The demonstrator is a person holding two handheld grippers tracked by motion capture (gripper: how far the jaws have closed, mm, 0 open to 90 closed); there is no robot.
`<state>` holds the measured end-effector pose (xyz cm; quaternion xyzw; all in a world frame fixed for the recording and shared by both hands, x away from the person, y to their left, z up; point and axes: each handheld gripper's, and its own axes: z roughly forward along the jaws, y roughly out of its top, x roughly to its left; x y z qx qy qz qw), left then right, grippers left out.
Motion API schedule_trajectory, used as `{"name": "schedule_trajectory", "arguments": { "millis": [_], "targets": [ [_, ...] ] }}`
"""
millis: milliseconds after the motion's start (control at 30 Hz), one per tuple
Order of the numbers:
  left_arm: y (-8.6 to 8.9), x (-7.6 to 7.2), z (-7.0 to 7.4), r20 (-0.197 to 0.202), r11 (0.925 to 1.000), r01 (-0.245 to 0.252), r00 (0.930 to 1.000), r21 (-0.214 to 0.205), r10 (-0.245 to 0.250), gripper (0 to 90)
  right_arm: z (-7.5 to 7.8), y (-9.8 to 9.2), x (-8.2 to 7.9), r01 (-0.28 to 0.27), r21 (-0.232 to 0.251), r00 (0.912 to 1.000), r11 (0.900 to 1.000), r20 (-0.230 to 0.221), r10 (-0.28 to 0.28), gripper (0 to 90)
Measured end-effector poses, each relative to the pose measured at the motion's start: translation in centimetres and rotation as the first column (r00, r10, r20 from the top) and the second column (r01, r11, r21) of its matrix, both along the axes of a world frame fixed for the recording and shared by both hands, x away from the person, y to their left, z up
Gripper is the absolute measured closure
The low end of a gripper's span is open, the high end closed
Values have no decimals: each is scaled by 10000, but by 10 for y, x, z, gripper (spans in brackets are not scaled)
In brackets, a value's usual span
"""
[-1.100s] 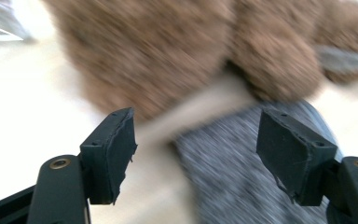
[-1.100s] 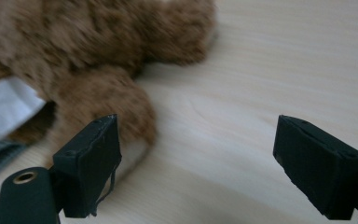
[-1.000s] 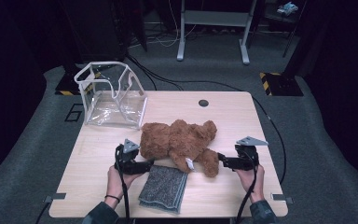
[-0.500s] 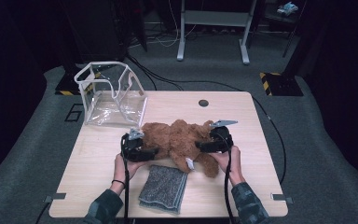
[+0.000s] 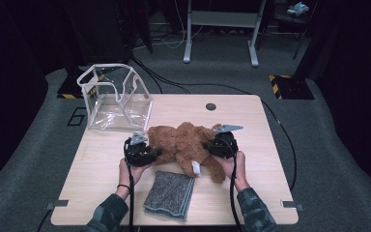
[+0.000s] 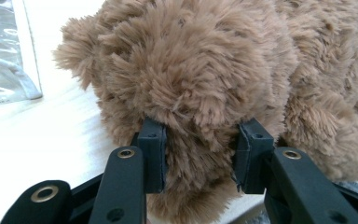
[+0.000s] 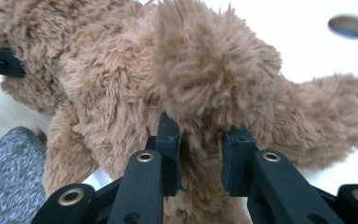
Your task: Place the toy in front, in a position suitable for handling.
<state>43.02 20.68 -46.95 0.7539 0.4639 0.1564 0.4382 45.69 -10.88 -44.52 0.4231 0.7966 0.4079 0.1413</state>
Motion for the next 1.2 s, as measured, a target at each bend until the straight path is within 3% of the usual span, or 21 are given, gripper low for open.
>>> {"name": "schedule_trajectory", "arguments": {
  "millis": [267, 433, 500, 633, 700, 767, 800, 900, 1033, 1200],
  "targets": [
    [0, 17, 9, 21, 9992, -358, 9994, -178, 358, 626, 17, 7, 15, -106, -356, 9986, 9993, 522, 124, 733],
    [-1, 30, 6, -105, 9981, -533, 9985, 305, 537, 618, 14, 11, 29, 87, -527, 9988, 9986, 478, -62, 712],
    [1, 31, 5, -69, 9982, -537, 9985, 253, 539, 600, 8, 13, 33, 291, -504, 9994, 9983, 216, -280, 679],
    [4, 25, 9, 40, 9962, -605, 9982, 625, 604, 463, 6, 8, 33, 520, -398, 9986, 9979, -57, -523, 485],
    [6, 19, 11, 66, 9941, -639, 9980, 871, 636, 336, 10, 4, 26, 655, -378, 9978, 9971, -61, -657, 387],
    [14, 10, 11, 30, 9926, -733, 9973, 971, 734, 284, 13, 0, 18, 638, -452, 9980, 9969, 2, -639, 286],
    [14, 10, 11, 30, 9926, -733, 9973, 971, 734, 235, 13, 0, 18, 638, -452, 9980, 9969, 2, -639, 286],
    [25, -2, 8, -57, 9903, -786, 9968, 1146, 797, 203, 18, -4, 1, 489, -475, 9988, 9977, 1, -490, 174],
    [41, -19, 0, -94, 9852, -975, 9950, 1411, 998, 151, 18, -5, -25, -63, -658, 10000, 9978, -45, 60, 142],
    [56, -32, -16, -367, 9771, -1292, 9899, 1693, 1372, 96, 7, 4, -53, -564, -676, 9984, 9961, -96, 559, 120]
  ]
}}
